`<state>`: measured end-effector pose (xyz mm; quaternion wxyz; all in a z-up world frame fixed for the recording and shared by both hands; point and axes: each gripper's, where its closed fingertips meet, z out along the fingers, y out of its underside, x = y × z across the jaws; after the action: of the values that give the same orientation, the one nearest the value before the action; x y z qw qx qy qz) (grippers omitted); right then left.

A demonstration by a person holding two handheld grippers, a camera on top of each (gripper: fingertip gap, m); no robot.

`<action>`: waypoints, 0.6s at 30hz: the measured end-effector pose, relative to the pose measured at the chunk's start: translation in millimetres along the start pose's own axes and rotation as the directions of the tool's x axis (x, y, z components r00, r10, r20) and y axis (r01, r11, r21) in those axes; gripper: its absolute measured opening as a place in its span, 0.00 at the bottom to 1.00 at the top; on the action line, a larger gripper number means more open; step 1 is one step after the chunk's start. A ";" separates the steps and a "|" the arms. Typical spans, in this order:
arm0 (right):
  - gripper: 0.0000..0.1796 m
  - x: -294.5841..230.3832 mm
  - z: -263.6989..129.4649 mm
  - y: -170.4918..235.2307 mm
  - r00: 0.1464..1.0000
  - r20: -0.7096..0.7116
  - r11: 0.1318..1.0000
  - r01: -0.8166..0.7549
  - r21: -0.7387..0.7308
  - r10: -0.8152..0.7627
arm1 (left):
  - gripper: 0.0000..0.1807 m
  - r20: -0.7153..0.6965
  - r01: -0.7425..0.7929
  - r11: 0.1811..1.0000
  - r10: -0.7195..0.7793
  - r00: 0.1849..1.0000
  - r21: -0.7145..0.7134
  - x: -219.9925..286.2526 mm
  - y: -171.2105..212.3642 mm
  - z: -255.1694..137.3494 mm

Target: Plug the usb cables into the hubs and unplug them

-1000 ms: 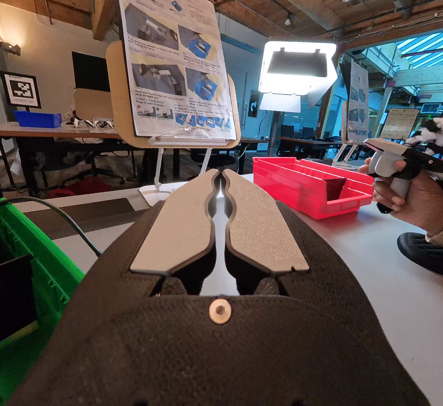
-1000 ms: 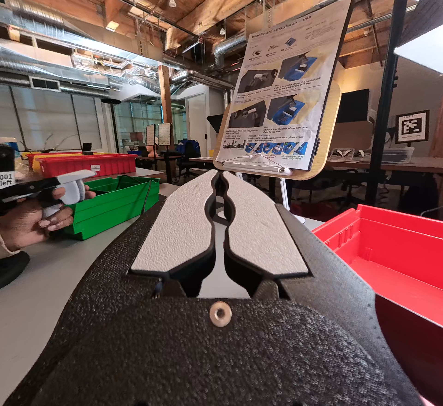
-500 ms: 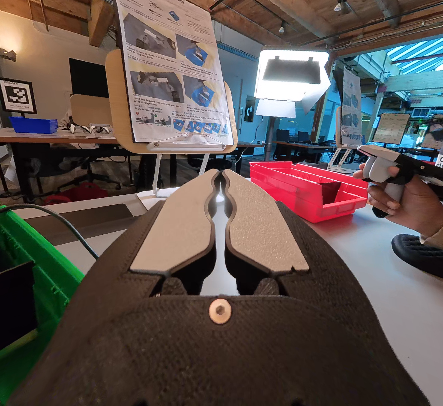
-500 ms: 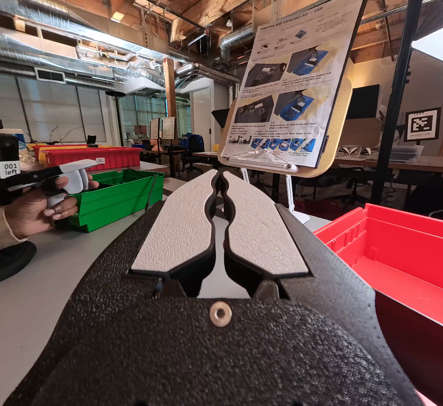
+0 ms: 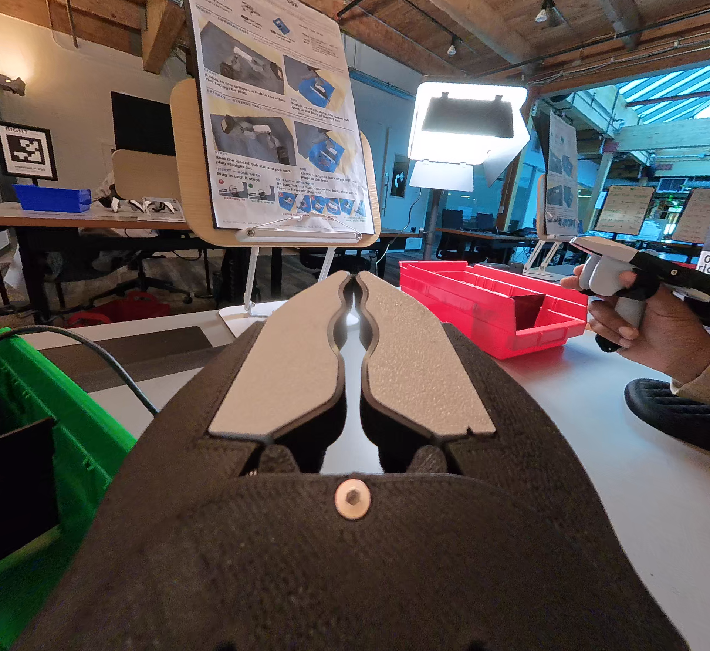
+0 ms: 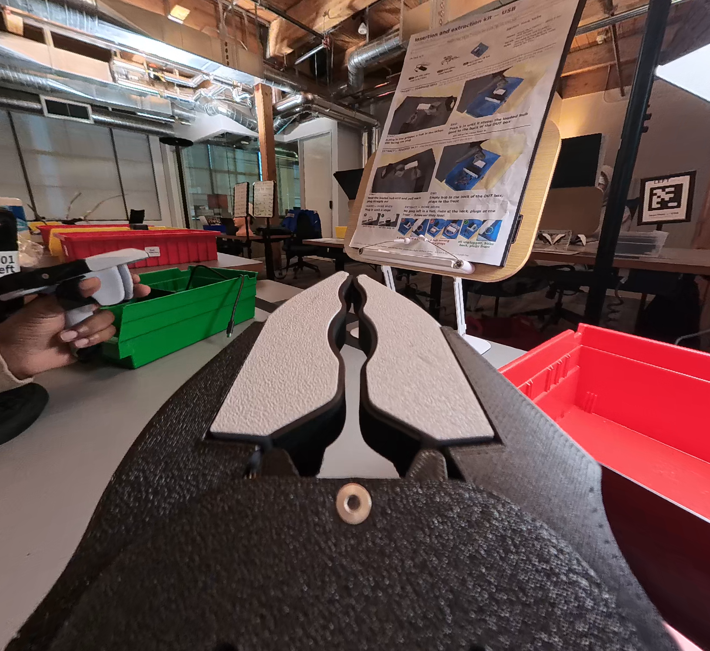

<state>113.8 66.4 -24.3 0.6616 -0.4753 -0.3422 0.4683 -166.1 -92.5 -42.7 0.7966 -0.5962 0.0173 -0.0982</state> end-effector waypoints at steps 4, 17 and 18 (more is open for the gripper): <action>0.00 -0.5 0.7 1.0 1.000 -0.015 1.000 0.024 -0.012 -0.024 | 0.00 -0.006 -0.003 1.000 0.003 1.000 0.011 1.1 -3.4 -1.0; 0.00 26.9 2.5 30.4 0.976 -0.163 0.973 0.114 -0.198 -0.148 | 0.03 0.359 -0.011 0.901 0.184 0.915 -0.433 -160.6 -41.7 -33.5; 0.00 24.5 3.5 30.8 0.976 -0.149 0.973 0.127 -0.192 -0.157 | 0.06 0.370 -0.011 0.856 0.235 0.898 -0.516 -180.7 -35.6 -34.7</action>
<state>109.7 94.0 -52.3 0.6731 -0.5446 -0.3614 0.3460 -353.1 -103.0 -34.9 0.6032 -0.7869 -0.0907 0.0932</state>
